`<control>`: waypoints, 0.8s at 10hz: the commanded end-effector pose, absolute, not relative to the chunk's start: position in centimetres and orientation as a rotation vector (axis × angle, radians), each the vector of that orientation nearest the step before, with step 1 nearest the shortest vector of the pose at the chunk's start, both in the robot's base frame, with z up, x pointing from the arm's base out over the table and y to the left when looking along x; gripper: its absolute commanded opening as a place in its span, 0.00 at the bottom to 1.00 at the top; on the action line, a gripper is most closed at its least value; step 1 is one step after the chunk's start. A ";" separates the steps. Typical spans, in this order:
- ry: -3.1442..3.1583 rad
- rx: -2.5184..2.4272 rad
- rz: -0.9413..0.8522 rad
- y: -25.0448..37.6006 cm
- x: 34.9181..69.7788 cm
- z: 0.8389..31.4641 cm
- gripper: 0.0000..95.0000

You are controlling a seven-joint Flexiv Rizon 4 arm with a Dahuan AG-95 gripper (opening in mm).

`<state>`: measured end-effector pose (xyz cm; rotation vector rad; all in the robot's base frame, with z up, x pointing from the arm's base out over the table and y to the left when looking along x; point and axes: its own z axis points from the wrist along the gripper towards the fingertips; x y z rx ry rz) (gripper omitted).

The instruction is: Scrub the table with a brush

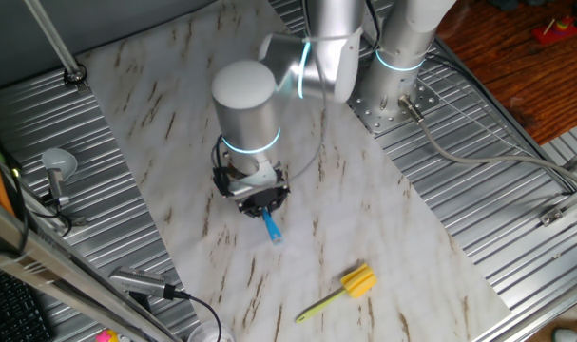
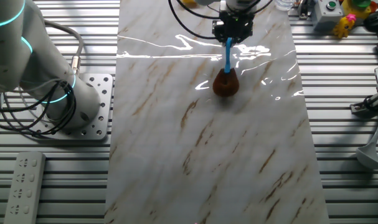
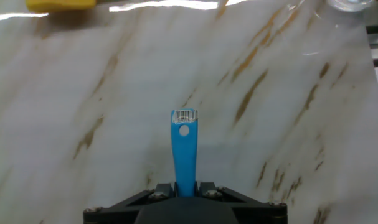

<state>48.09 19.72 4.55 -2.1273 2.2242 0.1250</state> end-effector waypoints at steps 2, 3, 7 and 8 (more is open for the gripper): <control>2.185 -2.172 0.107 19.0 46.8 3.9 0.20; 2.177 -2.179 0.100 18.9 46.5 3.8 0.60; 2.206 -2.176 0.070 18.9 46.5 5.2 0.80; 2.295 -2.117 0.033 18.7 46.4 7.0 0.20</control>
